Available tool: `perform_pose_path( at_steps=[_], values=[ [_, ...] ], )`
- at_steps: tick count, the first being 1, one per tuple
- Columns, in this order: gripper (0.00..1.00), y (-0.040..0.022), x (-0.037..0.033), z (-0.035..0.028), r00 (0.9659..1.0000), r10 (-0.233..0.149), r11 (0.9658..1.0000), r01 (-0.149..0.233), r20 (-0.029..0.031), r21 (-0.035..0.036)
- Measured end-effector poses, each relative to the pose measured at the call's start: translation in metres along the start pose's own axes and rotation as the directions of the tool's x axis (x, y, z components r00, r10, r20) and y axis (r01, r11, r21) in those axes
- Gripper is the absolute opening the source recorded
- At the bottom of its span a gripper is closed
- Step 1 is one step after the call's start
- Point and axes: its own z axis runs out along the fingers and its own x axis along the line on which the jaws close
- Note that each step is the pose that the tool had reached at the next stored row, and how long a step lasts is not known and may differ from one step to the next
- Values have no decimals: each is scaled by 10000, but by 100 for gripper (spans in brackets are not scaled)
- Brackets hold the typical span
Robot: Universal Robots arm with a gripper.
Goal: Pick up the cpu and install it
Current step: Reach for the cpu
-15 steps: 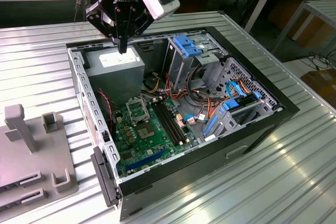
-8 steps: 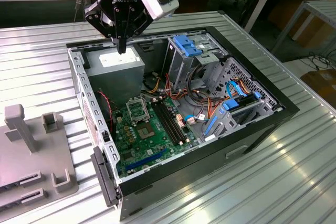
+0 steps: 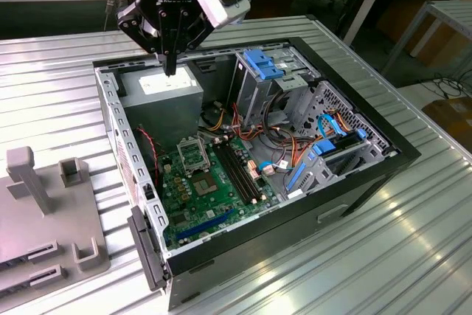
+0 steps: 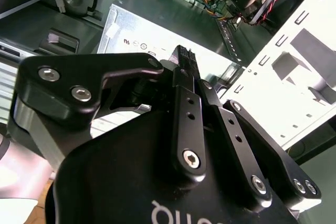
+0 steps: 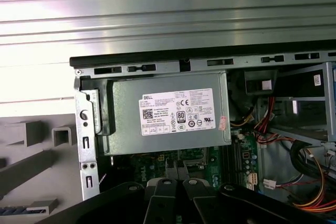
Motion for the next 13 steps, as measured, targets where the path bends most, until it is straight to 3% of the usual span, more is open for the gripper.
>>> perform_pose_path(
  at_steps=[8,13],
  values=[
    [11,-2,24,-1,10000,0,10000,0,-3,1],
    [11,-8,107,-2,10000,1,10000,-1,-3,0]
  ],
)
